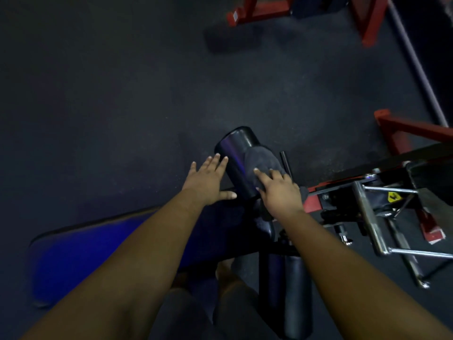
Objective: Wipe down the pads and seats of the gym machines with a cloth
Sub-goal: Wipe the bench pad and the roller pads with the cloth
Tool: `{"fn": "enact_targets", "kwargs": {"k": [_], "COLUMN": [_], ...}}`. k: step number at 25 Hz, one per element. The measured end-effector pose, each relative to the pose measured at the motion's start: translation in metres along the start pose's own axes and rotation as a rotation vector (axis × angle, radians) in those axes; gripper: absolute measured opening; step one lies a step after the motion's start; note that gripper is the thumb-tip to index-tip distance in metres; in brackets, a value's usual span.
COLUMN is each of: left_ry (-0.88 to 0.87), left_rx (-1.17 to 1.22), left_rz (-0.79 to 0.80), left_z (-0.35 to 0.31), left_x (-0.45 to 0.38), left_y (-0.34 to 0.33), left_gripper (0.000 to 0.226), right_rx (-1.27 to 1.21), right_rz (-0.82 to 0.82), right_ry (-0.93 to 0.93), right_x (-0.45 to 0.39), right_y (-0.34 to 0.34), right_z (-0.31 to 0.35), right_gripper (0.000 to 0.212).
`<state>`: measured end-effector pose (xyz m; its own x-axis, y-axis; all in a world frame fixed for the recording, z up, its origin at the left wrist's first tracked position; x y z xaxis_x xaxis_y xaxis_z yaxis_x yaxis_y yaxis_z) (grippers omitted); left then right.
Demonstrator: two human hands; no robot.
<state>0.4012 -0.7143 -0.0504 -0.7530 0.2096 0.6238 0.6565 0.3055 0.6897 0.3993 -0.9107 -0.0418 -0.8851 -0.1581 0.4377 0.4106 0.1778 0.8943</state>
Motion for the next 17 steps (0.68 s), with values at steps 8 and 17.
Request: {"fn": "enact_targets", "kwargs": {"k": [8, 17], "left_ry": [0.065, 0.225], "left_rx": [0.048, 0.161], "left_rz": [-0.105, -0.413], "left_z": [0.025, 0.197], "left_x": [0.18, 0.433], "left_y": [0.02, 0.02], "left_gripper": [0.109, 0.107], "right_rx": [-0.095, -0.08], "right_rz": [-0.072, -0.27], "right_ry": [0.07, 0.371], "right_x": [0.098, 0.239], "right_y": [0.086, 0.148], "right_z": [0.093, 0.342], "right_gripper": [0.053, 0.056]}}
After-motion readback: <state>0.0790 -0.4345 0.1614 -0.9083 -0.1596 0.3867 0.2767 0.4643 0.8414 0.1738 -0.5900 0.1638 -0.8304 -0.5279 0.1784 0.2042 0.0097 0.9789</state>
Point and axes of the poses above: each hand's wrist, its own x-axis away from the middle knuckle, its own y-axis out of the back of the hand, z = x × y, the point moved 8 cm from there along -x, towards the middle knuckle, and after that the axes turned 12 degrees about x, right-handed, at the moved point
